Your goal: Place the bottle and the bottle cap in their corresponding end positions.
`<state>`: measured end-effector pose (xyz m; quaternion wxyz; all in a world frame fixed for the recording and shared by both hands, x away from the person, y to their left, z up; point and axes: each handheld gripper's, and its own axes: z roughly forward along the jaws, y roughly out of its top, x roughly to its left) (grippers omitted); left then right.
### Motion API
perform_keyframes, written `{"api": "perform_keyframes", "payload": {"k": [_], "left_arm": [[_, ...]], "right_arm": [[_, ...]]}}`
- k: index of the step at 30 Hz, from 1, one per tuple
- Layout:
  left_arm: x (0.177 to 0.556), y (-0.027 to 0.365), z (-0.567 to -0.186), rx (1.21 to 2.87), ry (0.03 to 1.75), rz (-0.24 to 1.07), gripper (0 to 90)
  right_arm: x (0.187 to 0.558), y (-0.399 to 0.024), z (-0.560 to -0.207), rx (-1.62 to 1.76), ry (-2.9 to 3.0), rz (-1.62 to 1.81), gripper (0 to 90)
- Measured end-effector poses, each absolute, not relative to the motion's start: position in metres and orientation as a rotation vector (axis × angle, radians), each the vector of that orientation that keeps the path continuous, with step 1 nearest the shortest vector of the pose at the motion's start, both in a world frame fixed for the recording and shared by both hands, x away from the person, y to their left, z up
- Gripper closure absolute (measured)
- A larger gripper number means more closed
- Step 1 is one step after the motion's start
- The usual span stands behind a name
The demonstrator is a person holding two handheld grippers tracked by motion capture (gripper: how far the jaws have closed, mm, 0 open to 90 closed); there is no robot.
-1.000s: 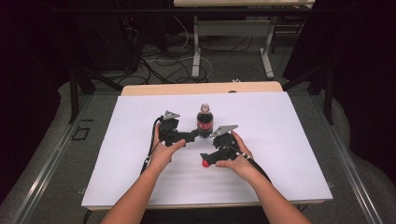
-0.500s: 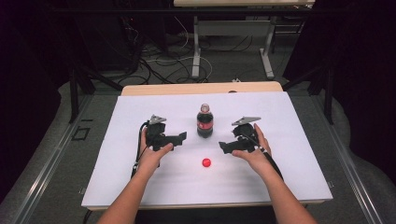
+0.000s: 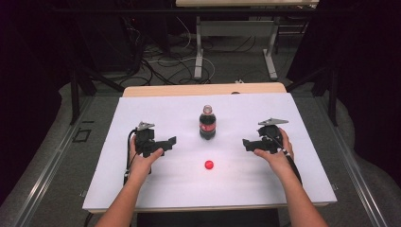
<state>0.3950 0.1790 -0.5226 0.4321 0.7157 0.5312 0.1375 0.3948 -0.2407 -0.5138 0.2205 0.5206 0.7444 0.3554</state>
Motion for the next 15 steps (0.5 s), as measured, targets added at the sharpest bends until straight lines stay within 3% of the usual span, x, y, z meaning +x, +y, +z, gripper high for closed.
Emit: {"api": "perform_keyframes", "payload": {"k": [15], "left_arm": [[0.392, 0.193, -0.535, 1.777, 1.375, 0.369, 0.7]], "right_arm": [[0.390, -0.285, -0.533, 1.527, 1.970, 0.998, 0.0]]}}
